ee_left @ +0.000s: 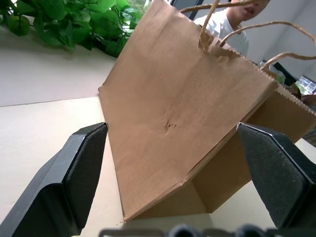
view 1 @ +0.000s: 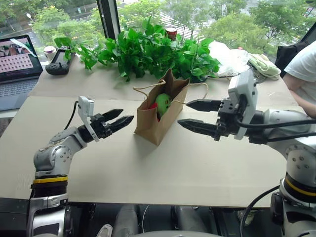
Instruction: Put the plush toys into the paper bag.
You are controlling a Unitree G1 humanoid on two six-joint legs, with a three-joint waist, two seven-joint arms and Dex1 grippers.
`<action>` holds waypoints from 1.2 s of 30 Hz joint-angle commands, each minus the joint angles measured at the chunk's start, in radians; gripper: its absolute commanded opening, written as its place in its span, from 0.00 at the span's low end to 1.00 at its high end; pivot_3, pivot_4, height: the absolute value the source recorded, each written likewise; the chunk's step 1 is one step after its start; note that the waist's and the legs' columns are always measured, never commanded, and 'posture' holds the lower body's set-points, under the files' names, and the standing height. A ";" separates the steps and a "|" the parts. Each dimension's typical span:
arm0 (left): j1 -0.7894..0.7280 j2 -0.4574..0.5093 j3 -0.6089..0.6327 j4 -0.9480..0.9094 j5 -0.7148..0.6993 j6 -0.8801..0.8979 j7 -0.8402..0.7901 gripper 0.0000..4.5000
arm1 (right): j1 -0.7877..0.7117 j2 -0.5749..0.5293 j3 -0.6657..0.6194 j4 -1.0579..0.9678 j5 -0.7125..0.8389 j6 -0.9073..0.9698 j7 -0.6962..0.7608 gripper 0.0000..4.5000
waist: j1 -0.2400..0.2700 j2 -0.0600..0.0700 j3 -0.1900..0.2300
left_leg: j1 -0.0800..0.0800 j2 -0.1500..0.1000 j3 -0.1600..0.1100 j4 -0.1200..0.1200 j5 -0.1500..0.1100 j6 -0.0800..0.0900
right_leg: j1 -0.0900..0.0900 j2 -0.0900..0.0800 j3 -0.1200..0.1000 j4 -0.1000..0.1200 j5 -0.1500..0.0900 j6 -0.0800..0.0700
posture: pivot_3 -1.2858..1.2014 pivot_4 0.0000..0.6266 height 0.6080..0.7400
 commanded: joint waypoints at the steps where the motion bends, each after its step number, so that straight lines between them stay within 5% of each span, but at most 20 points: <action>1: 0.002 0.000 -0.010 -0.049 0.012 -0.048 -0.015 1.00 | 0.025 -0.030 0.067 0.013 -0.041 -0.070 -0.004 0.35 | 0.000 0.000 0.000 | 0.000 0.000 0.000 0.000 0.000 0.000 | 0.000 0.000 0.000 0.000 0.000 0.000 | 0.52 0.24 1.00; 6: 0.019 0.020 -0.043 -0.033 0.063 -0.089 -0.034 1.00 | 0.008 -0.040 0.264 0.150 -0.217 -0.101 -0.109 0.01 | -0.005 0.000 0.000 | 0.001 0.000 -0.001 0.000 0.000 0.000 | 0.000 0.000 0.001 0.000 0.000 0.000 | 0.52 0.24 1.00; 14: 0.008 0.019 -0.083 -0.040 0.107 -0.126 -0.057 1.00 | -0.119 0.095 0.401 0.316 -0.342 -0.118 -0.200 0.01 | -0.001 0.000 0.000 | -0.001 -0.001 0.000 0.000 0.001 -0.001 | -0.002 0.000 0.001 0.002 0.000 0.000 | 0.52 0.24 1.00; 36: 0.045 0.000 -0.195 -0.190 0.205 -0.146 0.033 1.00 | -0.263 0.302 0.429 0.454 -0.425 -0.105 -0.277 0.01 | -0.002 0.000 0.000 | -0.001 -0.001 0.001 0.000 0.001 -0.001 | -0.002 0.000 0.000 0.002 0.000 0.000 | 0.52 0.24 1.00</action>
